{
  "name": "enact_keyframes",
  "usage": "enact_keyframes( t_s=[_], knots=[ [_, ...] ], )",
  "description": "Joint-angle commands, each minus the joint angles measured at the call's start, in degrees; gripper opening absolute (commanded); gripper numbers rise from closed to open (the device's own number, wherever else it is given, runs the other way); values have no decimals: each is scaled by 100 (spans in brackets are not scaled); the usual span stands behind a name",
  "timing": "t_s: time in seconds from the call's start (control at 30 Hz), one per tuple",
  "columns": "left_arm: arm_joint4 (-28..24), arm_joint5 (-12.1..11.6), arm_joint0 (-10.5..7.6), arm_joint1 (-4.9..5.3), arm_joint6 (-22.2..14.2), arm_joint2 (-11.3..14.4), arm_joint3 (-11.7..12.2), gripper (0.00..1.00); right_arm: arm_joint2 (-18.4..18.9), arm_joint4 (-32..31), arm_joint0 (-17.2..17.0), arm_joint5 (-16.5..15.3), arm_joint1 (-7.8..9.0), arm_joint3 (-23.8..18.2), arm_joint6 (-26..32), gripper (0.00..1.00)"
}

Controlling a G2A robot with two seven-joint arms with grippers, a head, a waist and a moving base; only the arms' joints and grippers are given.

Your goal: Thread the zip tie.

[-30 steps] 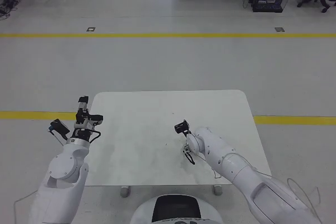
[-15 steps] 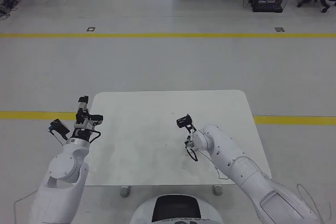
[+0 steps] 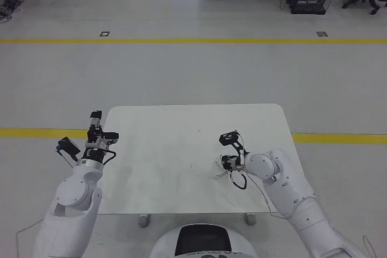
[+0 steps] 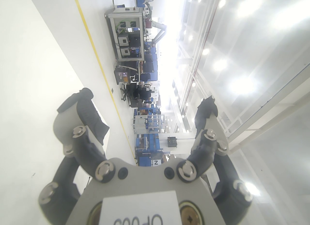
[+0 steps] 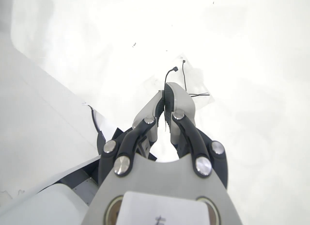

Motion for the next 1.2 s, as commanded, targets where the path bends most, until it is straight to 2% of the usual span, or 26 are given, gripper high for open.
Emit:
enact_keyframes(
  t_s=[0.0, 0.13, 0.37, 0.6, 1.17],
  knots=[
    [0, 0, 0, 0, 0, 0, 0, 100, 177, 324, -84, -322, 40, -6, -20, 0],
    [0, 0, 0, 0, 0, 0, 0, 100, 451, 1026, -188, -945, 110, 124, -28, 0],
    [0, 0, 0, 0, 0, 0, 0, 100, 421, 2011, -205, -945, 250, 96, 72, 0],
    [0, 0, 0, 0, 0, 0, 0, 100, 232, 2589, -113, -945, 429, 202, 77, 0],
    [0, 0, 0, 0, 0, 0, 0, 100, 222, 2609, -105, -945, 436, 209, 78, 0]
  ],
)
